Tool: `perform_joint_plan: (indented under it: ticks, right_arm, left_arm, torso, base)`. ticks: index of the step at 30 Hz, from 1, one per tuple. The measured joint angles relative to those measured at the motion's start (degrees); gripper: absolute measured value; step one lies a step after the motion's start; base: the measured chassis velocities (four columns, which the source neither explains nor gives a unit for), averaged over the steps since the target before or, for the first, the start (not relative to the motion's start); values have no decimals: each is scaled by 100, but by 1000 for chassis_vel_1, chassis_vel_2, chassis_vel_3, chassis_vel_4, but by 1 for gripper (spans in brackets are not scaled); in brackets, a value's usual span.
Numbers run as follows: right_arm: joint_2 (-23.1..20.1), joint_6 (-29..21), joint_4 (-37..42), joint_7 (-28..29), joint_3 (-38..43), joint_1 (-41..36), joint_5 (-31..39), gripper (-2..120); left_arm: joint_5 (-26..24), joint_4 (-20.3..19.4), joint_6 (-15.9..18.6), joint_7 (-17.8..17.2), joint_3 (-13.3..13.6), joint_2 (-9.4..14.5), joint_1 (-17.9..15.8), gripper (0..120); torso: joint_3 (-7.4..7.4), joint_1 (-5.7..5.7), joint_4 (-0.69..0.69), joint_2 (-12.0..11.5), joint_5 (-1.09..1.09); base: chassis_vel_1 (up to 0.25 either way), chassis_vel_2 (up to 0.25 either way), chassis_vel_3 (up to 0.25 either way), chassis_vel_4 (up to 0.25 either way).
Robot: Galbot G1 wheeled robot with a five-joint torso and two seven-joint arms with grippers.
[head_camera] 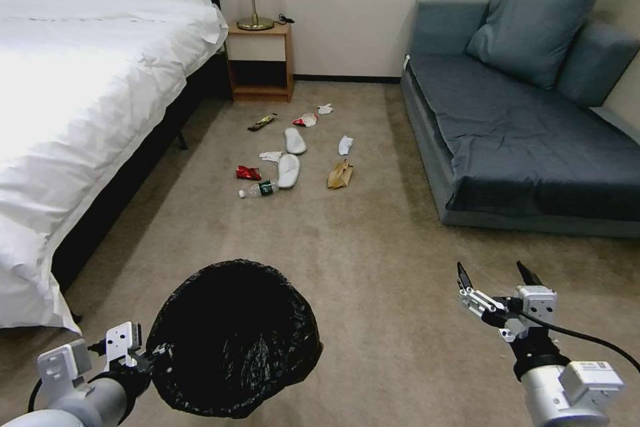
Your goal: Pick up the trash bin, then pick up the garbage on the floor and place it into the trash bin.
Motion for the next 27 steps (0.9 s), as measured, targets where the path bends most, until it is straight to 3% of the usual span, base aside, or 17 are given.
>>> perform_joint_plan:
  ticks: [13,27]
  right_arm:
    - [-41,111,-465,-294,-48,96,478,100]
    - [-209,304,-1119,-733,-116,266,310,100]
  left_arm:
    - [-203,0,0,-175,2,29,-77,1]
    - [-204,0,0,-152,58,43,-87,1]
  torso:
    - [0,0,0,0,0]
    - [0,0,0,0,0]
  base:
    - [-80,75,74,-75]
    - [-89,96,91,-92]
